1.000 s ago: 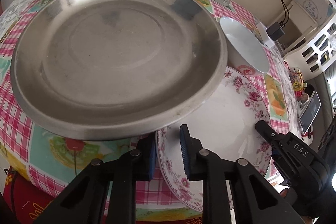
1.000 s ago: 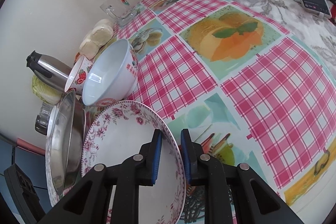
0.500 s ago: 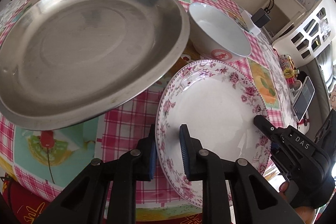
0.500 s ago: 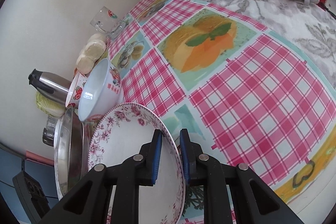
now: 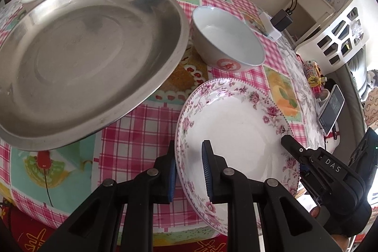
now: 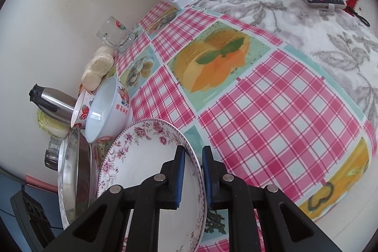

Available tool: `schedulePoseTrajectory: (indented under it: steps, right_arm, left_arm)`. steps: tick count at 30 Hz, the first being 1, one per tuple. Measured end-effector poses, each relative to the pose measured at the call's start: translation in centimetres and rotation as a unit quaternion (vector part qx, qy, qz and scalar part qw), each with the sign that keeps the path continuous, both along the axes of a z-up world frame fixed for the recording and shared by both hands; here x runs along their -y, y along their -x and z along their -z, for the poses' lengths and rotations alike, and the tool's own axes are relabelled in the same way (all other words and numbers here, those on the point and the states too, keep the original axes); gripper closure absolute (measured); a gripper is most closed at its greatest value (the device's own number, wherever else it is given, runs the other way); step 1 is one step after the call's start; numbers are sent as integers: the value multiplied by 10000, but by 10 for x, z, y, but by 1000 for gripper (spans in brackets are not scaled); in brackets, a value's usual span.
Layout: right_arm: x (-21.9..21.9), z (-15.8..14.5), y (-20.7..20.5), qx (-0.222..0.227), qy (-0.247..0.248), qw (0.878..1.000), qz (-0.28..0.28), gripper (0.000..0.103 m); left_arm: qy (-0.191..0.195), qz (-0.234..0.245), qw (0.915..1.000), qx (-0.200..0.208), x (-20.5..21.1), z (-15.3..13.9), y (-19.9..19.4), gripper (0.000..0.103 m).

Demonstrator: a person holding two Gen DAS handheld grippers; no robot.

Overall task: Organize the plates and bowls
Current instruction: 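Carry the floral plate over the steel basin with the right tool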

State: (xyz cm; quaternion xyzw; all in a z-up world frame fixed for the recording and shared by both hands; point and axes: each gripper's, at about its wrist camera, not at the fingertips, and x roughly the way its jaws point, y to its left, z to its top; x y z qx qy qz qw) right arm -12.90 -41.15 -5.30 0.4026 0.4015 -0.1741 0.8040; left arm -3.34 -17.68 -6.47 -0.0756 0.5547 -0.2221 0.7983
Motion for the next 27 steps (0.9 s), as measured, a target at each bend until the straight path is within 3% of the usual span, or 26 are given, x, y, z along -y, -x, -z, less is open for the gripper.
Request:
schedulePoseTrajectory:
  steps: [12, 27]
  right_arm:
    - [0, -13, 10, 65, 166, 9998, 55, 87]
    - [-3, -50, 27, 765, 554, 9953, 216, 87]
  left_arm:
    - [39, 255, 9989, 380, 5, -18, 7, 82]
    - [168, 456, 9935, 1030, 9, -51, 15, 82]
